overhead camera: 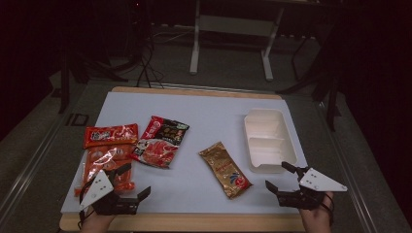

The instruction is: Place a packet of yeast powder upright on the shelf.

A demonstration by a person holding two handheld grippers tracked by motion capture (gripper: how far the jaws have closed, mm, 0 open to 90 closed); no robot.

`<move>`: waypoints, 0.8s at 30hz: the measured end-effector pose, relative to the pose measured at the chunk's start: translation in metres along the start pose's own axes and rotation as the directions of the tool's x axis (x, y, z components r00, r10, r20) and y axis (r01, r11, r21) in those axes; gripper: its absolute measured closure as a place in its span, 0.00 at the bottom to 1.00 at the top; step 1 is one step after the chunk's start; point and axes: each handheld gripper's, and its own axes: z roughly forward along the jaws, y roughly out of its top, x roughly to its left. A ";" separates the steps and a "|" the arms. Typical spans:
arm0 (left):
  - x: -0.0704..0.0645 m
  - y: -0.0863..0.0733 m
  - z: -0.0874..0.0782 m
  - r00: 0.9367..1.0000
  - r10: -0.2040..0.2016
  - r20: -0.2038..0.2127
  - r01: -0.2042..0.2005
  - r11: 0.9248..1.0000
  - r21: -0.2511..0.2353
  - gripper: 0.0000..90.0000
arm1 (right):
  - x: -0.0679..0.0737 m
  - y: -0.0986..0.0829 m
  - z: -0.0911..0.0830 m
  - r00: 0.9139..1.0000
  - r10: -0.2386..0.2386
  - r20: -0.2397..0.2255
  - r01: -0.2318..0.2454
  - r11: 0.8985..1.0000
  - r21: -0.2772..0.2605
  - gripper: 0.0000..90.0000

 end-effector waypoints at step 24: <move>-0.019 0.013 0.006 0.996 -0.061 0.065 0.057 0.997 0.052 0.04 | 0.009 0.029 0.004 0.995 0.026 -0.100 -0.025 1.000 0.012 0.12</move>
